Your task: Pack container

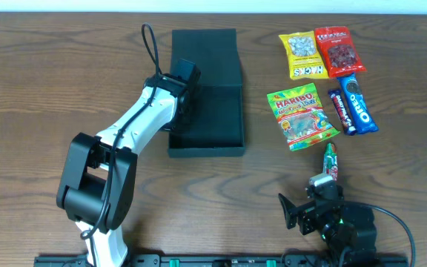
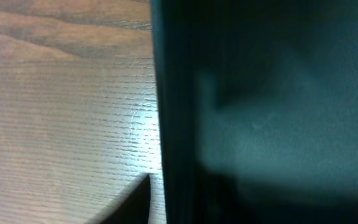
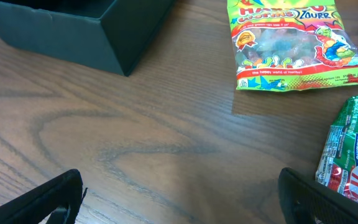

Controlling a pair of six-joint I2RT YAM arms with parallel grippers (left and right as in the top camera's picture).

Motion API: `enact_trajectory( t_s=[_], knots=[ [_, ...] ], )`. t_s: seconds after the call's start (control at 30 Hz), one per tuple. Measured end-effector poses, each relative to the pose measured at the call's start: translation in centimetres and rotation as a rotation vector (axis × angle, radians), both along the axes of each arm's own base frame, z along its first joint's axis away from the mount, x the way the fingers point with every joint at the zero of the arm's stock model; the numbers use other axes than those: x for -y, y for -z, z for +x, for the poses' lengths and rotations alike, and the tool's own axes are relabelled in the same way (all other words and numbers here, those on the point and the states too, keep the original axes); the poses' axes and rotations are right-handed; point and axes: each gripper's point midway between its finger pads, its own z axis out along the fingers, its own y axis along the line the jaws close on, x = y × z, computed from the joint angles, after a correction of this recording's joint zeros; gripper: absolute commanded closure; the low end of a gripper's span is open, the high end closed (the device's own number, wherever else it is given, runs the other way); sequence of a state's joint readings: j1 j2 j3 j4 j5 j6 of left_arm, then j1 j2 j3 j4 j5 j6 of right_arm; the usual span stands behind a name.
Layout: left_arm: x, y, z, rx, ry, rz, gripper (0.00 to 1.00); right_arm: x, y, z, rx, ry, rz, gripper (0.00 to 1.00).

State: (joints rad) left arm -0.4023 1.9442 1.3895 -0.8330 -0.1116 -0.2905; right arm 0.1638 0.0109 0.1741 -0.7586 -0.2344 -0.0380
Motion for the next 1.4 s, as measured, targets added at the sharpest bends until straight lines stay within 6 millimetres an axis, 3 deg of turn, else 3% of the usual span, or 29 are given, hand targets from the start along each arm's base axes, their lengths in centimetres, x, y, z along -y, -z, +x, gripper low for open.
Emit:
enact_trajectory(
  t_s=[0.13, 0.23, 0.4, 0.53, 0.9, 1.03, 1.13, 1.2, 1.4],
  knots=[
    [0.2, 0.0, -0.7, -0.032, -0.027, -0.017, 0.05, 0.0, 0.0, 0.0, 0.000, 0.000, 0.000, 0.01],
    [0.1, -1.2, -1.2, -0.072, -0.048, -0.009, 0.05, 0.0, 0.0, 0.0, 0.000, 0.000, 0.000, 0.01],
    [1.2, -5.9, 0.9, -0.009, -0.073, -0.046, 0.05, 0.0, 0.0, 0.0, 0.001, 0.000, 0.000, 0.01],
    [2.0, -9.4, 0.8, 0.041, -0.069, -0.099, 0.05, 0.0, 0.0, 0.0, 0.000, 0.000, 0.000, 0.01],
    [2.0, -22.7, -5.7, 0.254, -0.019, -0.323, 0.05, 0.0, -0.1, 0.0, 0.004, 0.000, 0.000, 0.01],
    [1.5, -24.0, -7.8, 0.248, -0.013, -0.348, 0.05, -0.6, -2.2, 1.2, 0.098, -0.008, 0.048, 0.01],
    [1.3, -24.3, -8.6, 0.239, -0.013, -0.357, 0.05, -2.5, -5.7, 1.9, 0.182, -0.052, 0.216, 0.01],
    [1.3, -24.4, -9.0, 0.234, -0.011, -0.362, 0.05, -4.4, -7.2, 1.0, 0.144, -0.119, 0.391, 0.01],
    [1.7, -24.4, -9.2, 0.220, -0.003, -0.389, 0.05, -6.6, -7.9, -0.8, -0.039, -0.166, 0.647, 0.01]
  ],
)
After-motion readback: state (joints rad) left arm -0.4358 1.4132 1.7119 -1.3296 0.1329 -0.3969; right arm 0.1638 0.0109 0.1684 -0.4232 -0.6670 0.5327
